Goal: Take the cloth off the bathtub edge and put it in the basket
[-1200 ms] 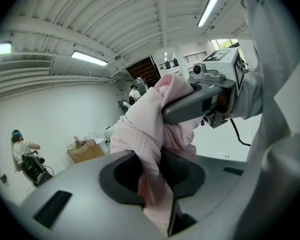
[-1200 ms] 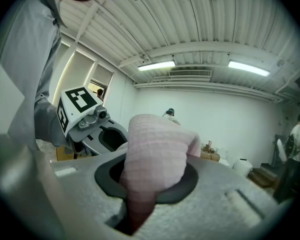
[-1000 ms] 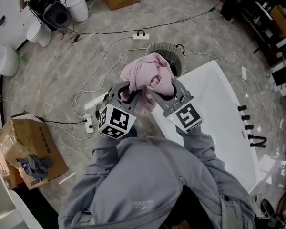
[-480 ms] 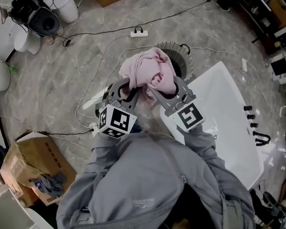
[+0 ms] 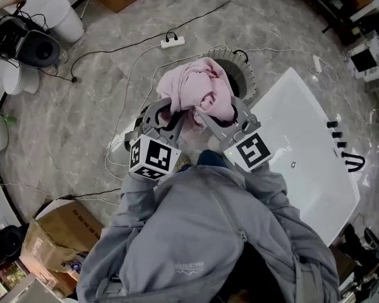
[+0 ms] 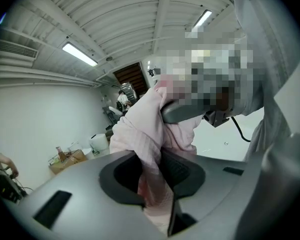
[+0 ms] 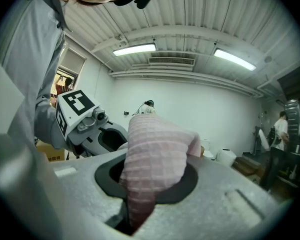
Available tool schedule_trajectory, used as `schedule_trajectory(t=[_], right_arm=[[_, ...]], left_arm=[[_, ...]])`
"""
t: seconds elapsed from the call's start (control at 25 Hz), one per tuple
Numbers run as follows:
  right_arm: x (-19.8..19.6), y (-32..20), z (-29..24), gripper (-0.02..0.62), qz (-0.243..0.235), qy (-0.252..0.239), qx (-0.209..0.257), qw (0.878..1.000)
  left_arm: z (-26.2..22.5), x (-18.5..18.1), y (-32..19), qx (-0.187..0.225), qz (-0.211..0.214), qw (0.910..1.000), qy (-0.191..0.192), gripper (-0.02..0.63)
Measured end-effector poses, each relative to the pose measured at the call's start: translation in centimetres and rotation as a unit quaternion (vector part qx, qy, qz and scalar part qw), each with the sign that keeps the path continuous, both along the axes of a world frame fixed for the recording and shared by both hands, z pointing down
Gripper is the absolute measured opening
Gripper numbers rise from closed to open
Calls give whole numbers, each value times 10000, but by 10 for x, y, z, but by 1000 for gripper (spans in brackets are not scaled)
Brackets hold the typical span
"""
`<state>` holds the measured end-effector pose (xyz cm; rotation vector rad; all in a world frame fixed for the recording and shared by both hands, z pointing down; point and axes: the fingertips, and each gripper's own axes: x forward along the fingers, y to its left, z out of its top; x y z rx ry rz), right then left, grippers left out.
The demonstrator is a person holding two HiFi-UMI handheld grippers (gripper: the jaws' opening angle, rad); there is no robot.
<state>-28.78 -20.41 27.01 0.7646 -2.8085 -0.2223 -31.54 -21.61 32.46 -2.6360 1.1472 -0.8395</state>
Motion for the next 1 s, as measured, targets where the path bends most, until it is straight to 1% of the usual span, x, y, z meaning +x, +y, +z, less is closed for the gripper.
schedule_trajectory(t=[0.28, 0.4, 0.64, 0.8, 1.0], right_arm=[[5, -31, 3, 80, 379, 52, -95, 9992], [10, -47, 4, 80, 516, 11, -31, 9987], [25, -94, 4, 80, 864, -46, -19, 9962], [40, -129, 1, 80, 1042, -30, 1, 9945], [70, -169, -1, 80, 1288, 61, -1, 9917]], left_arm=[[4, 7, -32, -118, 376, 9992, 112, 95], [6, 13, -48, -111, 514, 9986, 113, 95], [5, 28, -95, -93, 807, 9966, 103, 95], [3, 44, -132, -67, 1022, 9947, 78, 95], [0, 74, -174, -69, 1315, 9912, 99, 95]])
